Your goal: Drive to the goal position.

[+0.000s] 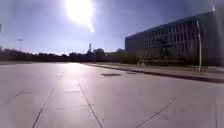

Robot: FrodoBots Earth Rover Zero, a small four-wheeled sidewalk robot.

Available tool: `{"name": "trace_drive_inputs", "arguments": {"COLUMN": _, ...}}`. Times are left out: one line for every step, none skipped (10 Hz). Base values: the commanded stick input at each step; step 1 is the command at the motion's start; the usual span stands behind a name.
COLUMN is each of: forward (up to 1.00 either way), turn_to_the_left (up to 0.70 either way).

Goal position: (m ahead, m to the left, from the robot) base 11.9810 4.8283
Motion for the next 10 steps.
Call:
{"name": "trace_drive_inputs", "arguments": {"forward": 1.0, "turn_to_the_left": 0.4}}
{"name": "trace_drive_inputs", "arguments": {"forward": 1.0, "turn_to_the_left": 0.4}}
{"name": "trace_drive_inputs", "arguments": {"forward": 1.0, "turn_to_the_left": 0.4}}
{"name": "trace_drive_inputs", "arguments": {"forward": 1.0, "turn_to_the_left": 0.4}}
{"name": "trace_drive_inputs", "arguments": {"forward": 1.0, "turn_to_the_left": 0.4}}
{"name": "trace_drive_inputs", "arguments": {"forward": 1.0, "turn_to_the_left": 0.09}}
{"name": "trace_drive_inputs", "arguments": {"forward": 1.0, "turn_to_the_left": 0.0}}
{"name": "trace_drive_inputs", "arguments": {"forward": 1.0, "turn_to_the_left": 0.0}}
{"name": "trace_drive_inputs", "arguments": {"forward": 1.0, "turn_to_the_left": 0.0}}
{"name": "trace_drive_inputs", "arguments": {"forward": 1.0, "turn_to_the_left": 0.0}}
